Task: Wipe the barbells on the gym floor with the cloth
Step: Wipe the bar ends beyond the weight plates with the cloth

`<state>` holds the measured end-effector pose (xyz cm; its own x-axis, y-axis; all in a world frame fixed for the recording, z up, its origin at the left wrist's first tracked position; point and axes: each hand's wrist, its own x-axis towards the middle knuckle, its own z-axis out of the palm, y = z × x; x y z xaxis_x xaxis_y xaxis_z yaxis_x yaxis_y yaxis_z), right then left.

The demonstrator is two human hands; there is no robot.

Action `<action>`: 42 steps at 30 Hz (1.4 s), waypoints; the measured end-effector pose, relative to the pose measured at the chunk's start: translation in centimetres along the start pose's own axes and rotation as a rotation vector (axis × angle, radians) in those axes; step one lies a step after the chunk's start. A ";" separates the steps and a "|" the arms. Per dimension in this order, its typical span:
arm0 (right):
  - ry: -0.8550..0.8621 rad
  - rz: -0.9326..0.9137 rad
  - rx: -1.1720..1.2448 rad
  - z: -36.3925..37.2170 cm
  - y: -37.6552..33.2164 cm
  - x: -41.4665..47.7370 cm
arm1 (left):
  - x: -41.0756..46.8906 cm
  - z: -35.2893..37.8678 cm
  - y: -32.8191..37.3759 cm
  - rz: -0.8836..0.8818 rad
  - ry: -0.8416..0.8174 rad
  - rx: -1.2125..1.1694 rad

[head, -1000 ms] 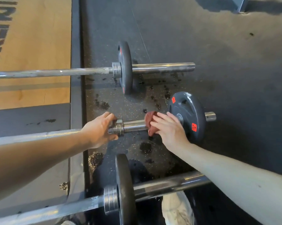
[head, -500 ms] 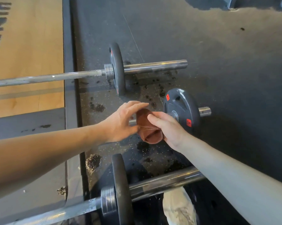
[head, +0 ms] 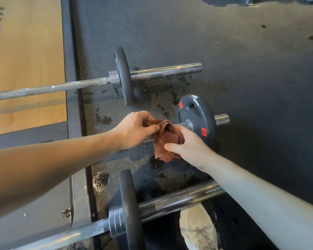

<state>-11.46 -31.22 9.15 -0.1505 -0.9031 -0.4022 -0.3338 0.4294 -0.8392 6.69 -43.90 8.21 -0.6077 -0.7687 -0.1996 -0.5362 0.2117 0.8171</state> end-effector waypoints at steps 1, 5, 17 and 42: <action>0.042 -0.007 -0.021 0.1 -0.1 0.2 | 0.2 -0.1 0.0 -0.043 0.022 -0.028; 0.184 -0.046 -0.039 0.6 -1.0 1.5 | 1.0 -0.1 -0.6 -0.222 0.104 -0.154; 0.093 -0.614 -1.052 7.2 3.1 7.0 | 3.0 -1.5 -6.0 -0.156 0.092 0.441; 0.131 -0.770 -1.090 8.6 4.3 8.2 | -4.9 -2.5 -13.1 0.171 0.114 0.650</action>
<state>-6.16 -36.71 -0.91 0.3428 -0.9309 0.1262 -0.9303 -0.3550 -0.0918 18.10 -44.42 -0.19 -0.6687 -0.7435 -0.0090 -0.7028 0.6280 0.3341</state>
